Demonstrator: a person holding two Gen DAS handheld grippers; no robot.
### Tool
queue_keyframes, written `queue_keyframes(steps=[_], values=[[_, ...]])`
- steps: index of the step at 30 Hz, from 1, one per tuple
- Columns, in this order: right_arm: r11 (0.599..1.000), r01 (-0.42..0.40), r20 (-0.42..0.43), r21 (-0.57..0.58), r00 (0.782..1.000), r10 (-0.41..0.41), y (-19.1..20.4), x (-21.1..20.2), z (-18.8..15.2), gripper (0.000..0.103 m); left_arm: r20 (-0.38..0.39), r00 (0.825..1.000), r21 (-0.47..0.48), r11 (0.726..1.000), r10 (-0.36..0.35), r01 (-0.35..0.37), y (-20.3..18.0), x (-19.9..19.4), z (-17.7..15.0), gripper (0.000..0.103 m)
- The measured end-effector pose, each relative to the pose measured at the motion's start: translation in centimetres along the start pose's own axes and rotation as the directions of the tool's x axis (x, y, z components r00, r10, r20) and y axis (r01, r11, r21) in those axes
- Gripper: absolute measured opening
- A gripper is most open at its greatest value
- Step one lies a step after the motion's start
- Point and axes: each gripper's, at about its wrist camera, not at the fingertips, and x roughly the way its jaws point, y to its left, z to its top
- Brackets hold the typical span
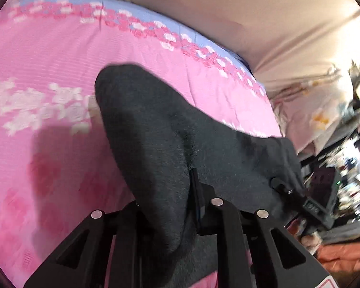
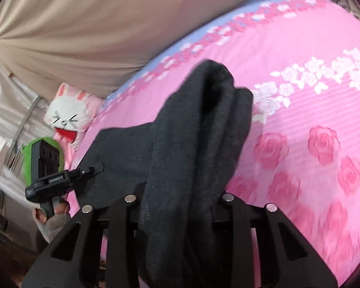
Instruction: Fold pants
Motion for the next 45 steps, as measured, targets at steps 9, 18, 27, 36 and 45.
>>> queue_keyframes(steps=[9, 18, 27, 36, 45], values=[[0.994, 0.022, -0.065, 0.111, 0.998, -0.015, -2.0, 0.5, -5.2, 0.040, -0.027, 0.998, -0.053, 0.997, 0.060, -0.061, 2.5, -0.4, -6.2, 0.056], [0.999, 0.009, -0.033, 0.045, 0.999, -0.007, -1.0, 0.7, -5.6, 0.055, 0.031, 0.972, 0.063, 0.970, 0.232, -0.234, -0.8, 1.1, -7.5, 0.063], [1.000, 0.019, -0.020, 0.016, 1.000, -0.019, -1.3, 0.8, -5.6, 0.057, 0.050, 0.936, 0.127, 0.927, 0.348, -0.352, -1.8, 1.9, -7.7, 0.044], [0.997, 0.072, -0.007, 0.026, 0.997, -0.072, -1.5, 0.5, -5.8, 0.040, 0.057, 0.928, 0.144, 0.917, 0.367, -0.372, -2.3, 1.9, -8.1, 0.041], [0.996, 0.011, -0.008, 0.093, 1.000, -0.011, -1.3, -1.1, -6.1, 0.029, 0.069, 0.937, 0.126, 0.929, 0.342, -0.348, -2.5, 0.3, -8.2, 0.017]])
